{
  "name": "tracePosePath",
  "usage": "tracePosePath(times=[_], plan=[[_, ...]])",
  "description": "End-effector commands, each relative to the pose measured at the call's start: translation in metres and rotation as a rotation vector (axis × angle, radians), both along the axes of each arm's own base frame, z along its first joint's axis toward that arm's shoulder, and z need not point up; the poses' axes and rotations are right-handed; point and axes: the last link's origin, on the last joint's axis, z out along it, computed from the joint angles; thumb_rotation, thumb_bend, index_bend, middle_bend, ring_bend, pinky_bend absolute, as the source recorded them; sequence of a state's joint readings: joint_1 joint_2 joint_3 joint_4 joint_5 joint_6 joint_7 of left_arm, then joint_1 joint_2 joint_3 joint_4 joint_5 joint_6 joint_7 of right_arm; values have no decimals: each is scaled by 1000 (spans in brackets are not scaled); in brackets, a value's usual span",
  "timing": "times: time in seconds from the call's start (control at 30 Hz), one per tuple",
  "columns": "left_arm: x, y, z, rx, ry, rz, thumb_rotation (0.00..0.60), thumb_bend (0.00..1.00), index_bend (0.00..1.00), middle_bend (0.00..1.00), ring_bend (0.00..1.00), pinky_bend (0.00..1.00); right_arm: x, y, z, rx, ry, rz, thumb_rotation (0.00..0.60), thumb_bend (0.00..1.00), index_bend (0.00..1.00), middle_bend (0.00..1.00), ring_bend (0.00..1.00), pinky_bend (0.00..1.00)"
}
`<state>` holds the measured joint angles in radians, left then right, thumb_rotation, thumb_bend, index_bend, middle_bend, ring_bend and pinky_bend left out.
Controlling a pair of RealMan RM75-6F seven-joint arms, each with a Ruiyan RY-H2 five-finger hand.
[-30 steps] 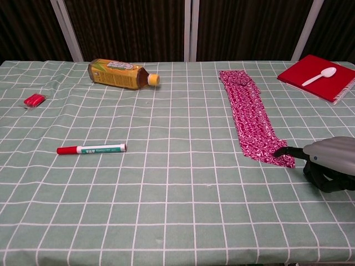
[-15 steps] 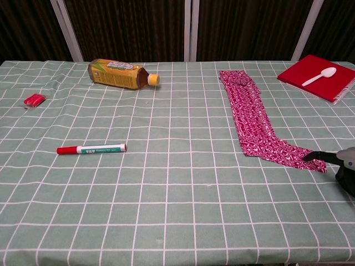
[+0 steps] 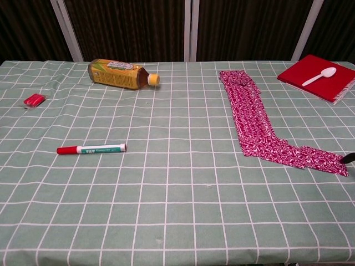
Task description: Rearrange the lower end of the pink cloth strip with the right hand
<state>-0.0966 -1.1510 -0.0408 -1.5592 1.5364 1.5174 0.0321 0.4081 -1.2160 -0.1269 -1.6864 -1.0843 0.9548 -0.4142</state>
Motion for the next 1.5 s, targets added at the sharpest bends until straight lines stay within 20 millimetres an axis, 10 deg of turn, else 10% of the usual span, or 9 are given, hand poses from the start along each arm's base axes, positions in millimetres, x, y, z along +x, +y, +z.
tracePosePath(times=[0.03,0.63,1.5], plan=[[0,0,0,1,2,-2,600,95,147,157,102,193,0,0,3,-16,-11,-2,600,1000,106,919,820,742],[-2,0,2,4,2,7,600,95,147,157,102,193,23,-23,-27,65,-48,40,600,1000,48,920,821,742],[2,0,-1,-6,9,-5,600,95,147,156,102,193,15,-11,-1,1,-65,7,600,1000,74,920,821,742]])
